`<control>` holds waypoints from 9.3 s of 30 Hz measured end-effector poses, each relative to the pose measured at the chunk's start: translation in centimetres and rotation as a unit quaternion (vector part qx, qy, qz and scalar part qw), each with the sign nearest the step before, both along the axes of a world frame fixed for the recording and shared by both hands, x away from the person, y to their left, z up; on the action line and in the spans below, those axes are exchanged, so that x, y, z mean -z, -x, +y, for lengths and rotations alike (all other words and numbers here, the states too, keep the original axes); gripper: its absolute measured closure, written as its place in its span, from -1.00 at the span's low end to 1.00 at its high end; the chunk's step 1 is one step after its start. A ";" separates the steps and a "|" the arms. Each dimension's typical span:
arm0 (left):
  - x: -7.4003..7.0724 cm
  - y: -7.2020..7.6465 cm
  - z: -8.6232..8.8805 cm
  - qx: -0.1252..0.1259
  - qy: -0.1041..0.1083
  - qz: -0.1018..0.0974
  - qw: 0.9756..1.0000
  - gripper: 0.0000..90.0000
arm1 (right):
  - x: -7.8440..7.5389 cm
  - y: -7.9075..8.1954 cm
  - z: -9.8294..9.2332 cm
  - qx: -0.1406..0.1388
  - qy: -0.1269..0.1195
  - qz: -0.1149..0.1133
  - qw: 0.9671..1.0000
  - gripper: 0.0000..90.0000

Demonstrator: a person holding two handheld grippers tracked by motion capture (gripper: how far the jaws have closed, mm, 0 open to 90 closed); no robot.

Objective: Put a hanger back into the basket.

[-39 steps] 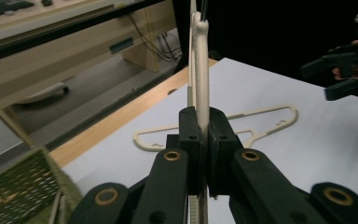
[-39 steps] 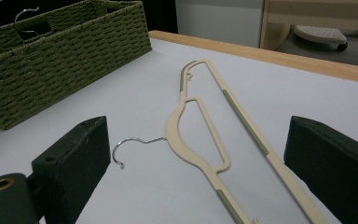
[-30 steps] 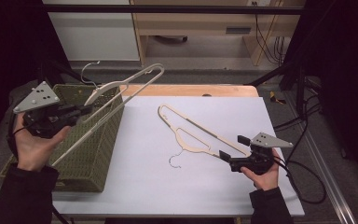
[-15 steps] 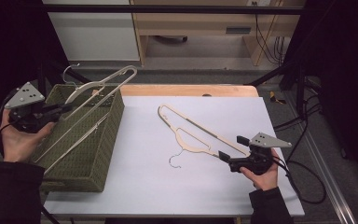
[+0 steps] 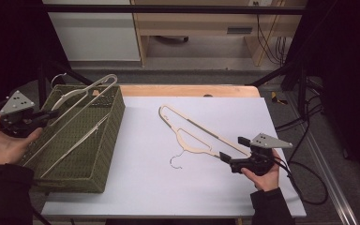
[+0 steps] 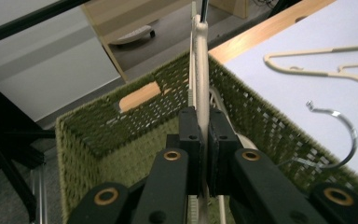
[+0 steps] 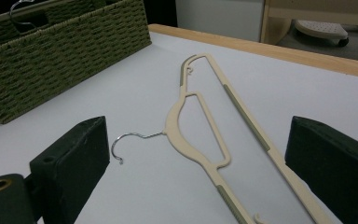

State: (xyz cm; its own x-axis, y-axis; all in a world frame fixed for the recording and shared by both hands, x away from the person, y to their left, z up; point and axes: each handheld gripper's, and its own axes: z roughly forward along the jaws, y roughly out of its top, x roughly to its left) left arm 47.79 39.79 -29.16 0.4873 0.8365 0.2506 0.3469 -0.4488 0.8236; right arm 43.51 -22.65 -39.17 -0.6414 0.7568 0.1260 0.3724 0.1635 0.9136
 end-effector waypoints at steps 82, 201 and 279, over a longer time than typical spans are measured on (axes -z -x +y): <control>2.8 4.4 -11.1 0.067 0.116 -0.041 0.990 -0.60 | -0.1 0.0 0.1 -0.001 -0.014 0.006 1.000 -0.82; 16.8 -3.0 -33.4 0.102 0.011 0.170 0.980 0.98 | 2.2 -2.0 2.2 -0.040 0.010 0.037 0.998 -0.73; 4.9 3.0 -23.8 0.179 0.107 0.057 0.976 -0.49 | 4.0 -4.8 9.4 -0.071 0.203 -0.027 0.976 0.79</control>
State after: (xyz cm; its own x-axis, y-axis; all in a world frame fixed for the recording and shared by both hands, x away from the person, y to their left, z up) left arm 44.80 16.00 -34.04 0.7722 0.6352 0.0156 0.2949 -0.3800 0.8767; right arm 48.36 -13.22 -43.19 -0.7403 0.6408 -0.2034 0.2728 0.5628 0.7803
